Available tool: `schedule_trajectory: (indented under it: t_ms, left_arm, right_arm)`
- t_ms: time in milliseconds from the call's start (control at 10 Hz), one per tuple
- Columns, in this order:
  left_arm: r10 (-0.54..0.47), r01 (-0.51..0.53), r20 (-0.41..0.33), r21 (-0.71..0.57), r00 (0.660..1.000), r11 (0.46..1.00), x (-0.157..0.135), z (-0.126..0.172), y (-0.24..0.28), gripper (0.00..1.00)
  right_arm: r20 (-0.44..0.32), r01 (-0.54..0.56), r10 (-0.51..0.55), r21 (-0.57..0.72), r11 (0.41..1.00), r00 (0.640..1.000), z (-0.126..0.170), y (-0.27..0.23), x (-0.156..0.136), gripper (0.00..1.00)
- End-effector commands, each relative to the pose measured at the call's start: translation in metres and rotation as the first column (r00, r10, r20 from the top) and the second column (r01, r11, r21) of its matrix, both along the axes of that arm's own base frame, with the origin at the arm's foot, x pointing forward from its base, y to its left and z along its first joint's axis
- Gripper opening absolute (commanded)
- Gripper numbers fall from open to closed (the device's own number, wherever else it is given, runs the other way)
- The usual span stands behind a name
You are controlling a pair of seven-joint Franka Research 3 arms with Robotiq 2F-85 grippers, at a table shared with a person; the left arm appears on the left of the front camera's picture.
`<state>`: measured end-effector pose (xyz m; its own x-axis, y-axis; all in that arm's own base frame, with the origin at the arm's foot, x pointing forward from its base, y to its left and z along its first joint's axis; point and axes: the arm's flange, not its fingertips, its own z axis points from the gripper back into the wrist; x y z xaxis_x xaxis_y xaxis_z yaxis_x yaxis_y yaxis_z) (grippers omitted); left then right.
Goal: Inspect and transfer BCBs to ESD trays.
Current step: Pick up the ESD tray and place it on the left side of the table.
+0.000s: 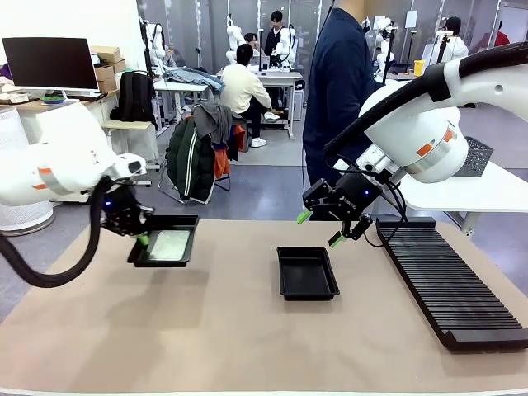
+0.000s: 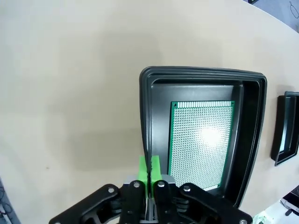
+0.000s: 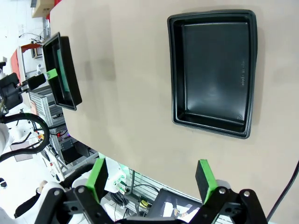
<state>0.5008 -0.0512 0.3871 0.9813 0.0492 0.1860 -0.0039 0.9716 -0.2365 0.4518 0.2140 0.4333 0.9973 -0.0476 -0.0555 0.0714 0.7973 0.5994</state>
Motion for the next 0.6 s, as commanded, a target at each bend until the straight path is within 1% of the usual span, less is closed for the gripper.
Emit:
schedule_trajectory:
  t_ms: [0,500]
  left_arm:
    - [-0.021,0.021,-0.006,-0.011,1.000,1.000,-0.012,0.000,0.035,0.03]
    - [-0.028,0.028,-0.018,0.007,0.999,1.000,-0.027,0.005,0.132,0.03]
  right_arm:
    - [-0.007,0.008,-0.009,-0.021,1.000,1.000,0.001,0.001,0.003,1.00]
    - [-0.007,0.008,-0.009,-0.021,1.000,1.000,0.001,0.001,0.003,1.00]
